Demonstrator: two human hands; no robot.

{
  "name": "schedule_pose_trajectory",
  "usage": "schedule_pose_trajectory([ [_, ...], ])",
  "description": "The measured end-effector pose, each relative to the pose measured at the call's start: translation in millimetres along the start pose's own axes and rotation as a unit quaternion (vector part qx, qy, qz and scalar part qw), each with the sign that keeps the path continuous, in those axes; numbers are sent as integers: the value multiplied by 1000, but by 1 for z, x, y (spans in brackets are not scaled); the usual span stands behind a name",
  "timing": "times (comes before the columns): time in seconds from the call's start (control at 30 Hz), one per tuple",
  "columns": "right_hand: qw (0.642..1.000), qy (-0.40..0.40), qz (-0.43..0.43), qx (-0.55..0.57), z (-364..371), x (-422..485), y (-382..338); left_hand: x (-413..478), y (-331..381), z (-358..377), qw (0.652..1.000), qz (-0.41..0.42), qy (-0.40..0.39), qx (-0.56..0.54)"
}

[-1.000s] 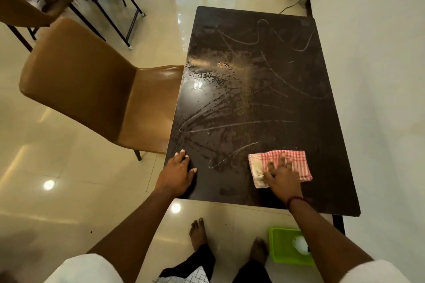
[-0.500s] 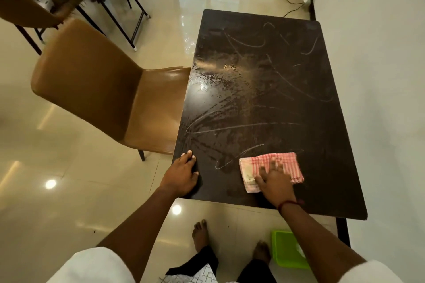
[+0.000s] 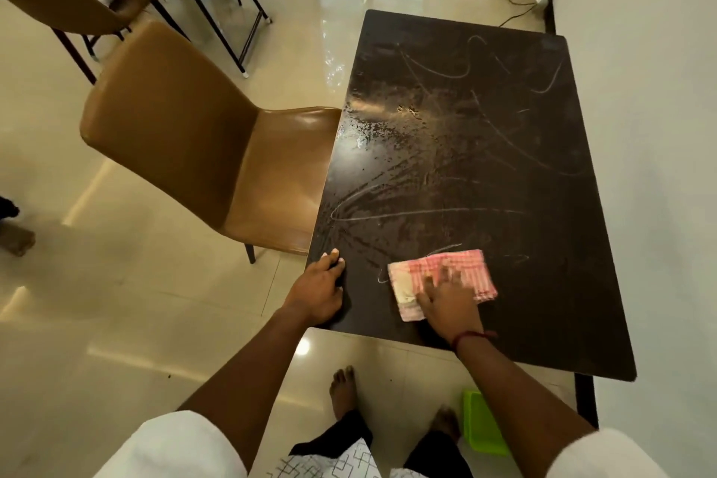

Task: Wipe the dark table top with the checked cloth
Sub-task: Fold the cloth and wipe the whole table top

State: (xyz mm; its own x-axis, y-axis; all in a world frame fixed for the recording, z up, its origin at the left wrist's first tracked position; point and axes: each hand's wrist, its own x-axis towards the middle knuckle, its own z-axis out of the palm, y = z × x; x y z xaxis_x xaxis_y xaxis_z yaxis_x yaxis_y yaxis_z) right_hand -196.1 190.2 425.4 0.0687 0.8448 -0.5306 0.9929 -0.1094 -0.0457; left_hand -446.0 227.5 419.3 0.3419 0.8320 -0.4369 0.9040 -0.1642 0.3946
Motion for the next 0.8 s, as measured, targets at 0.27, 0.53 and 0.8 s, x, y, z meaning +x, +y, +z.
schedule_pose_trajectory([
  [0.27, 970, -55, -229, -58, 0, -6, 38, -2, 2, -1, 1000, 5, 6, -11],
  [0.53, 987, 0, -154, -42, 5, -12, -46, -2, 1, -5, 1000, -1, -12, -27],
  [0.8, 988, -19, -148, -37, -9, 19, -21, -2, -2, -6, 998, -4, -21, -58],
])
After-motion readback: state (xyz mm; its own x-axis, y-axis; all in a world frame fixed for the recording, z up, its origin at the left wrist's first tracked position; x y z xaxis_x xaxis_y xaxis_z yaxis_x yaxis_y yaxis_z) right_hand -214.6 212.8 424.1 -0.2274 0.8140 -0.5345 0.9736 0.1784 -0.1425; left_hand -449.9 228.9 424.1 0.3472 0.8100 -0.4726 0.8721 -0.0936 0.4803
